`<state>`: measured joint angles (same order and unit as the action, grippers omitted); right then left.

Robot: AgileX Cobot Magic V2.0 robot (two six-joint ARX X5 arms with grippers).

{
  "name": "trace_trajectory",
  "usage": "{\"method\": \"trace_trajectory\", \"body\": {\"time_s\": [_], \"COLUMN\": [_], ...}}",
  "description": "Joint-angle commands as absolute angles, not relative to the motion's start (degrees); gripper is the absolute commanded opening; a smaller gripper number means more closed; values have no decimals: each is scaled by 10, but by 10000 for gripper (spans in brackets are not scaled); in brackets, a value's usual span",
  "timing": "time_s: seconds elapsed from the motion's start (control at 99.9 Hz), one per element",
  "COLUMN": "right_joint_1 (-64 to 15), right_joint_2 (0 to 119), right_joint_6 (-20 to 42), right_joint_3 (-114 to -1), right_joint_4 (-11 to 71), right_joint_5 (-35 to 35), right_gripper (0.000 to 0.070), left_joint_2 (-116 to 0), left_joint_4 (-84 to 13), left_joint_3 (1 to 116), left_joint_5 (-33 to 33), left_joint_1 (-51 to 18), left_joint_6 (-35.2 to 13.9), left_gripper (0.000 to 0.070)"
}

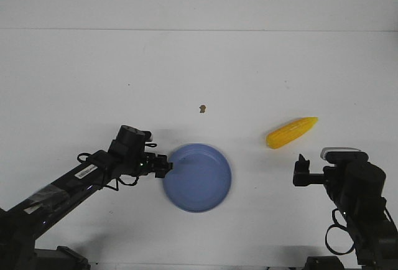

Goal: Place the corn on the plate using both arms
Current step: 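Push the blue plate with the left gripper toward the table center, nearer the robot, then withdraw the left gripper and reach the right gripper to the yellow corn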

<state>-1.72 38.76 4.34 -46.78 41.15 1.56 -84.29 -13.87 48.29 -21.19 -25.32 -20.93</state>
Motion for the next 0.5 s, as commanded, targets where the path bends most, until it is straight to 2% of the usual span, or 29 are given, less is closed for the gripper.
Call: {"method": "trace_trajectory", "body": {"time_s": [0.0, 0.17, 0.37, 0.491], "right_joint_1": [-17, -17, -17, -17], "right_joint_2": [389, 389, 389, 389], "right_joint_6": [47, 48, 48, 53], "right_joint_3": [-477, -477, -477, -477], "right_joint_4": [408, 407, 405, 403], "right_joint_5": [17, 17, 17, 17], "right_gripper": [698, 698, 698, 698], "left_joint_2": [-852, -834, -759, -701], "left_joint_4": [-136, -128, -107, -130], "left_joint_3": [488, 488, 491, 491], "left_joint_5": [-215, -215, -208, -122], "left_joint_1": [-256, -256, -237, -221], "left_joint_6": [-213, -209, -157, -98], "left_gripper": [395, 557, 558, 558]}}
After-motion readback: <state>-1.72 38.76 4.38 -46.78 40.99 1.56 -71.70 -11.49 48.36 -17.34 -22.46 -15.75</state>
